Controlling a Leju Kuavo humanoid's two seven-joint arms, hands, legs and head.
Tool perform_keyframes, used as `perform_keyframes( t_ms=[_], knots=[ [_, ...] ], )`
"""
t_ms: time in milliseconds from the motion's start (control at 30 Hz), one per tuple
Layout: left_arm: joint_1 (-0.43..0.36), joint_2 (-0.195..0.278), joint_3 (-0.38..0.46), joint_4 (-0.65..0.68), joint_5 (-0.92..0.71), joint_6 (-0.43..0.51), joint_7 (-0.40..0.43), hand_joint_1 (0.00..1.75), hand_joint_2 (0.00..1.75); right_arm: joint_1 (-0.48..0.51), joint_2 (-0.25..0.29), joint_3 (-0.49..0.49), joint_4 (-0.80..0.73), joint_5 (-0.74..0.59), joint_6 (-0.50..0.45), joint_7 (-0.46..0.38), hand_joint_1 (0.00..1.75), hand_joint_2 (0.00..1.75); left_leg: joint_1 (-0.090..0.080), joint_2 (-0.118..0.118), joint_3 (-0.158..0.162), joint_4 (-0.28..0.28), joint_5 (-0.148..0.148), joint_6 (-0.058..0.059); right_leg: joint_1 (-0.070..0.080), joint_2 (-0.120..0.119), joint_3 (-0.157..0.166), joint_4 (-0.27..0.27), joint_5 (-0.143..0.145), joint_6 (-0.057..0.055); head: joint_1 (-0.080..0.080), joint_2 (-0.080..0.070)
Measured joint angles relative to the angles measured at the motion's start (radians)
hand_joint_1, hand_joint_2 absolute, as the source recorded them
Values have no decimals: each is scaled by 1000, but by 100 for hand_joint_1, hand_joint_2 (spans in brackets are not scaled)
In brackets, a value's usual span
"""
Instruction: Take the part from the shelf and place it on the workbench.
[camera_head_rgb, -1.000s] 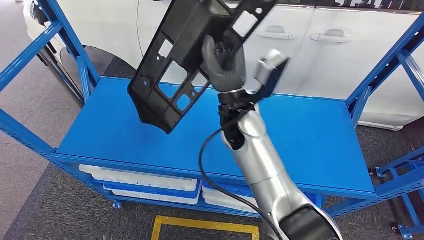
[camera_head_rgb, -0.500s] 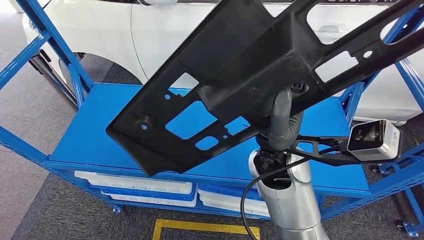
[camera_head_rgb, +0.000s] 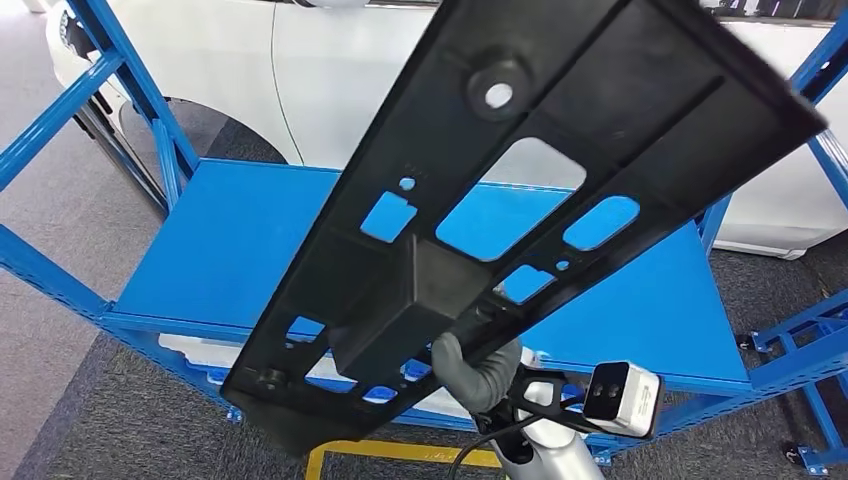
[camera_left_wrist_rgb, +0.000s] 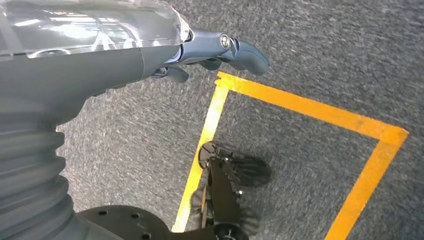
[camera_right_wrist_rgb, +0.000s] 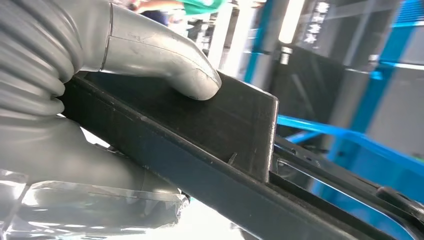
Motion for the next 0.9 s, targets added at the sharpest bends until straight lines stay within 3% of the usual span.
perform_keyframes(
  t_ms=[33,67,100,200,233,367,433,500,567,600,633,700,733,767,833,900],
  knots=[
    [1,0,4,0,0,-1,1,0,175,8,-1,0,3,13,-4,-1,164,175,0,0,-4,2,1,0,-1,0,-24,58,-22,2,0,0],
    [2,0,7,0,0,-2,2,0,175,14,-2,1,7,20,-8,-2,164,175,0,1,-8,5,2,0,-2,0,-32,86,-27,3,0,0],
    [3,0,9,0,0,-4,3,0,175,18,-3,2,10,22,-10,-2,164,175,0,1,-11,8,2,-1,-3,0,-15,63,-9,3,0,0],
    [4,0,12,0,-2,-9,6,0,175,23,-9,4,19,21,-9,-2,164,175,-1,-2,-18,20,2,-8,-5,0,105,-150,75,-3,0,0],
    [4,0,12,0,-3,-10,8,0,175,23,-11,5,19,18,-6,-2,164,175,-3,-2,-21,24,2,-13,-4,0,127,-196,88,-7,0,0],
    [5,-1,17,0,2,-14,14,0,175,25,-19,3,21,1,18,-4,164,175,-2,-3,-29,28,5,-38,0,1,127,-220,108,-32,0,0],
    [6,-3,23,0,7,-16,12,0,175,25,-20,2,22,-1,27,-4,164,175,1,-2,-52,82,-40,-49,-4,-2,118,-228,121,-45,0,0],
    [6,-5,29,1,10,-20,11,0,175,24,-21,2,25,1,30,-4,164,175,4,-1,-101,210,-123,-57,-3,-4,104,-229,133,-51,0,0],
    [7,-5,33,1,10,-23,10,0,175,24,-23,2,32,1,31,-4,164,175,4,-1,-127,306,-169,-60,1,-5,87,-228,145,-51,0,0],
    [7,-5,34,1,10,-24,10,0,175,23,-24,2,35,1,31,-4,164,175,4,-1,-112,298,-163,-58,2,-5,80,-228,151,-51,0,0],
    [7,-5,35,1,10,-24,10,0,175,22,-25,2,38,0,31,-4,164,175,4,-1,-76,250,-143,-55,4,-5,74,-228,157,-50,0,0],
    [5,-5,37,1,9,-22,16,0,175,19,-28,2,42,-4,31,-4,164,175,0,-1,24,95,-96,-43,7,-4,66,-228,168,-45,0,0],
    [4,-5,37,1,7,-20,20,0,175,17,-30,2,45,-8,33,-4,164,175,-3,-1,56,38,-82,-36,8,-4,64,-228,174,-40,0,0],
    [3,-5,37,1,4,-17,25,0,175,15,-32,3,47,-12,35,-4,164,175,-6,-2,72,8,-76,-31,8,-4,62,-228,179,-34,0,0],
    [5,-6,37,1,0,-13,32,0,175,14,-37,6,52,-20,40,-4,164,175,-9,-2,67,0,-66,-20,7,-4,61,-232,190,-21,0,0],
    [7,-9,37,2,-2,-10,35,0,175,15,-42,8,57,-23,43,-4,164,175,-5,1,59,-6,-47,-7,5,-2,52,-218,174,-10,0,0]
  ],
)
